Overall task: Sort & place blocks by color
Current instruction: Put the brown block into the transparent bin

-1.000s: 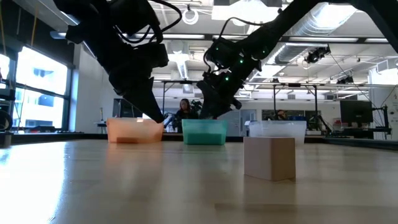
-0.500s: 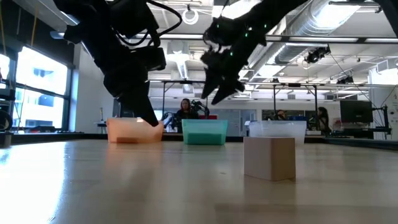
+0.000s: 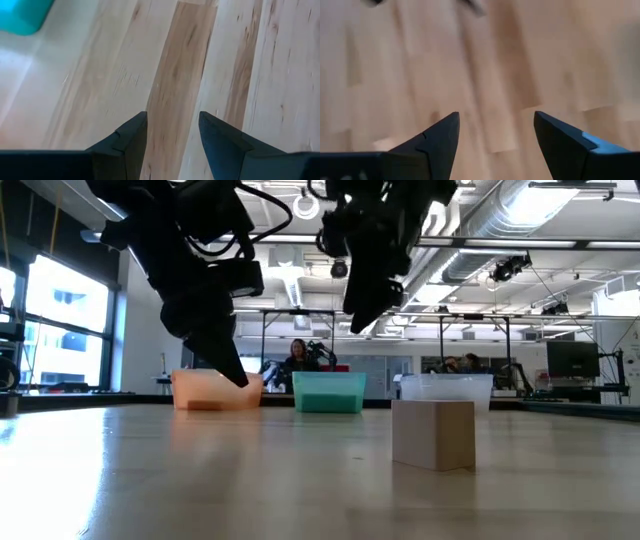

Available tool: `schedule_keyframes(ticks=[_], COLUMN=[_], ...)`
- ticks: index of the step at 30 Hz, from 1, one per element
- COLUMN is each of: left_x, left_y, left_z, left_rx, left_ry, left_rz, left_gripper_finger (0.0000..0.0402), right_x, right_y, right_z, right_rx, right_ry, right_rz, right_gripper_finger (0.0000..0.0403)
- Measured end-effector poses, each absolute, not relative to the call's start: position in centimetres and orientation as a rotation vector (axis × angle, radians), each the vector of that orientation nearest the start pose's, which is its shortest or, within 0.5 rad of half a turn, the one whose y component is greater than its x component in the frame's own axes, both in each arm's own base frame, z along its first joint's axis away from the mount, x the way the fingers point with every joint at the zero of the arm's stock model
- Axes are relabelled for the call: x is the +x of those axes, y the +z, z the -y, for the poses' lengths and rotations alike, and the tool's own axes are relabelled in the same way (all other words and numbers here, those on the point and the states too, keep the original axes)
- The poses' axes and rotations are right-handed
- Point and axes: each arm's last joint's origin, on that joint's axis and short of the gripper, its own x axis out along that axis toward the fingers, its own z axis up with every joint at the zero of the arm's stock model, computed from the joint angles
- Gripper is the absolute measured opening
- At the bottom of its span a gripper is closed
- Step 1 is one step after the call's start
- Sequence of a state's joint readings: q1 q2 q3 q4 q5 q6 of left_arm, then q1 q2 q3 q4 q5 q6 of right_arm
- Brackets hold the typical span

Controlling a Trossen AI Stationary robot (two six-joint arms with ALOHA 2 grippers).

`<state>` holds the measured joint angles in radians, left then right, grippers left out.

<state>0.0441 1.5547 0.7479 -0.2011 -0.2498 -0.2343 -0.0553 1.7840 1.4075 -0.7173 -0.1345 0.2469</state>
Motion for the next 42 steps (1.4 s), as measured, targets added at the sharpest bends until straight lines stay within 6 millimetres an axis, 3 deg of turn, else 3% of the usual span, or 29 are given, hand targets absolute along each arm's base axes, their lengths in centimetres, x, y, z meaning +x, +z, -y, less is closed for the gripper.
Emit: schedule_keyframes(ticks=[11,20,30,42], left_x=[27.8,27.8,27.8,27.8], left_y=[15.0,15.0,15.0,15.0], left_z=[-1.9,-1.9,-1.9,-1.9], left_rx=[-0.131,-0.134,-0.155,-0.157], left_ry=[0.394,0.396,0.407,0.408], left_rz=[-0.976,-0.976,-0.971,-0.97], left_gripper_finger=[0.0163,0.0163,0.0163,0.0163], right_x=[36.2,35.1,35.0,36.7], right_y=[24.1,24.2,24.3,19.1], right_z=[-7.5,-12.8,-15.3,-16.4], right_rx=[0.172,-0.099,-0.233,-0.321], right_ry=[0.22,0.464,0.517,0.534], right_rz=[-1.131,-1.066,-0.957,-1.046], right_gripper_finger=[0.0242,0.0243,0.0243,0.0243])
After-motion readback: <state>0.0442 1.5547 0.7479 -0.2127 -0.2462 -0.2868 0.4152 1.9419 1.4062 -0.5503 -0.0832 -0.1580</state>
